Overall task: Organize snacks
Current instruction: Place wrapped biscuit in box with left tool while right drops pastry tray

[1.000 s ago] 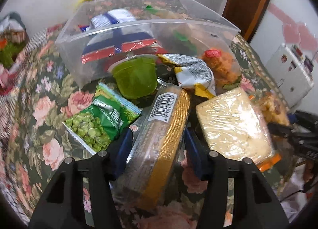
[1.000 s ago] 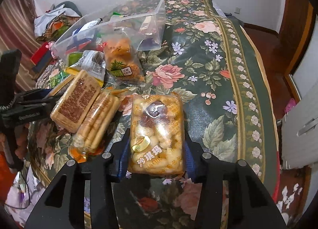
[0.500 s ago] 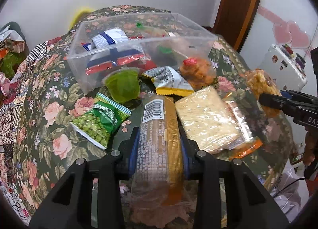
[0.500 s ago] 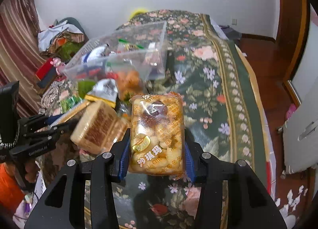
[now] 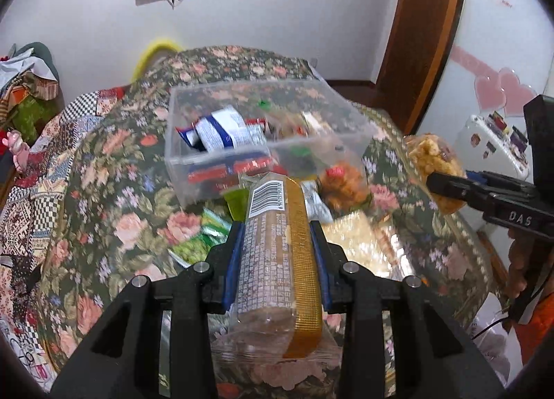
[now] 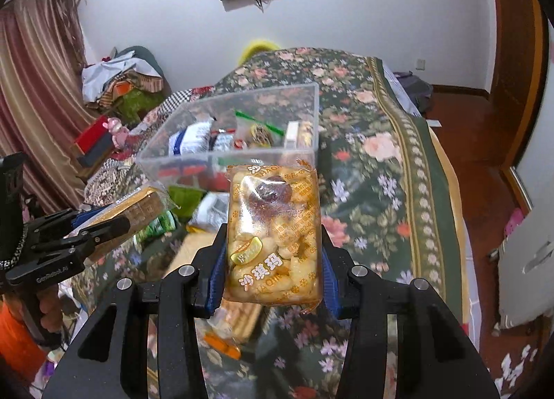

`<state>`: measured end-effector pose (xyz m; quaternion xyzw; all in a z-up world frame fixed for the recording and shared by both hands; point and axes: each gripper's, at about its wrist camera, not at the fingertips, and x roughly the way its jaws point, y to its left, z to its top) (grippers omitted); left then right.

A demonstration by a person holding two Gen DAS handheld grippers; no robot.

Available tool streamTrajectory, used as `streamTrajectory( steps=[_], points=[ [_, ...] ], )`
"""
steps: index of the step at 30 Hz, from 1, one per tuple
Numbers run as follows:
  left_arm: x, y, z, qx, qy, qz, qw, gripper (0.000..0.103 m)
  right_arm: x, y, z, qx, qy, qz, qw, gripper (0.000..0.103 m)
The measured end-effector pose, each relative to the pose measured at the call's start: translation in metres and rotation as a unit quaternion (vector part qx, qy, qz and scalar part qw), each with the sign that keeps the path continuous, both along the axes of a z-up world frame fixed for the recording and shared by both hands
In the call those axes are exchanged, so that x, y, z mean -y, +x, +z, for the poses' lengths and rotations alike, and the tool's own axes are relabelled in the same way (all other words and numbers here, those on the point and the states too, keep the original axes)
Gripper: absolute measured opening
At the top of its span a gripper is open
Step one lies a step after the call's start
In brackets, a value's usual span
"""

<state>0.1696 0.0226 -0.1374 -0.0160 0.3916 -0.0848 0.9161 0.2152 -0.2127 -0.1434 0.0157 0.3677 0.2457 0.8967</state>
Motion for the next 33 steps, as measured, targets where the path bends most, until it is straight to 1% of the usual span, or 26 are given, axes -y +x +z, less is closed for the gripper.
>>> streamTrajectory(
  steps=[3, 12, 19, 26, 33],
  points=[
    [-0.002, 0.007, 0.011, 0.015, -0.002, 0.005, 0.9999, 0.036, -0.005, 0.007, 0.007, 0.009, 0.005, 0.004, 1.000, 0.042],
    [0.004, 0.038, 0.029, 0.046, 0.005, 0.011, 0.9988, 0.036, -0.019, 0.028, 0.026, 0.036, 0.015, 0.012, 0.999, 0.042],
    [0.005, 0.068, 0.036, 0.056, -0.015, 0.021, 0.9981, 0.036, -0.029, 0.051, 0.031, 0.041, 0.020, 0.015, 0.999, 0.042],
    [0.007, 0.098, 0.033, 0.056, -0.020, 0.033, 0.9977, 0.036, -0.037, 0.073, 0.028, 0.038, 0.020, 0.011, 0.999, 0.042],
    [0.009, 0.134, 0.019, 0.041, -0.025, 0.049, 0.9977, 0.036, -0.044, 0.101, 0.018, 0.018, 0.018, 0.008, 1.000, 0.042]
  ],
)
